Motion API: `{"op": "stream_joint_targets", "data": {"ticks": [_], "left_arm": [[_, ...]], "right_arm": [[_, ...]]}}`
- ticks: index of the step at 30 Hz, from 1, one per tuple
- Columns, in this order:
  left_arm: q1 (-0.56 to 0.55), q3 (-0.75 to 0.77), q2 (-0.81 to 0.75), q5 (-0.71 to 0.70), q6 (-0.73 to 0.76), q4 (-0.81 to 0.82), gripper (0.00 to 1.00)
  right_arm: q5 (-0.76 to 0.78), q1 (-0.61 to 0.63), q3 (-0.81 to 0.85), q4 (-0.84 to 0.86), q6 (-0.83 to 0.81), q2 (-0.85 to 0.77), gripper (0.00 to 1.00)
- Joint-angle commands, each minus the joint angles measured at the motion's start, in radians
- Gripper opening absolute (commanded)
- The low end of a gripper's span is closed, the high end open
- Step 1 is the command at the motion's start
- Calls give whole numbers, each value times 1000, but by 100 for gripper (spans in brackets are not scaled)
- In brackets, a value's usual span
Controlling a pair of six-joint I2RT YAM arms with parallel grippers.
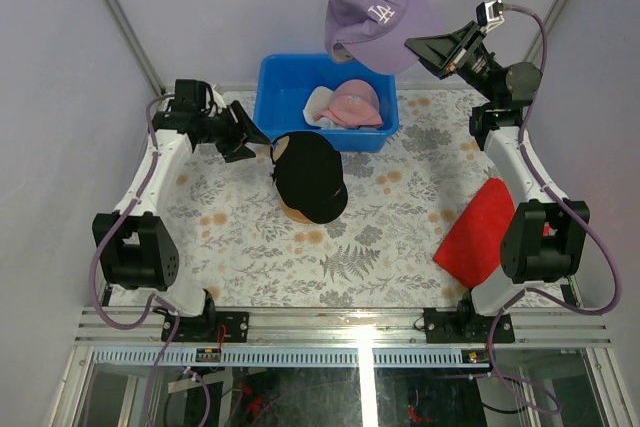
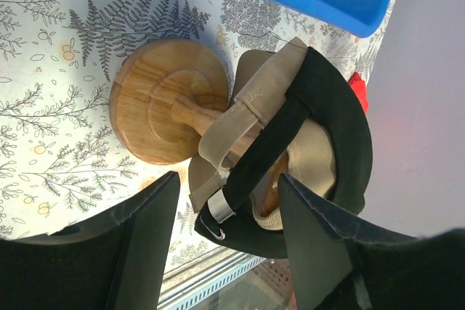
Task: Stack the hats
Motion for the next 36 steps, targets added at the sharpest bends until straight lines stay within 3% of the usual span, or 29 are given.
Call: {"op": "stream_joint_targets", "data": {"ticks": [1, 24, 26, 30, 36], "left_arm": [[-18, 32, 25, -11, 22, 3, 55], [-89, 62, 121, -66, 38, 5, 55], [-90, 60, 125, -82, 37, 9, 50], [-89, 35, 129, -107, 33, 25, 28], [-90, -42, 112, -122, 42, 48, 15]], "right_arm": [[-13, 2, 13, 58, -10, -30, 0], [-36, 2, 6, 38, -19, -21, 0], [-42, 2, 6, 21, -28, -27, 0], [-51, 2, -6, 11, -35, -40, 0], [-71, 2, -10, -12, -38, -51, 0]]}}
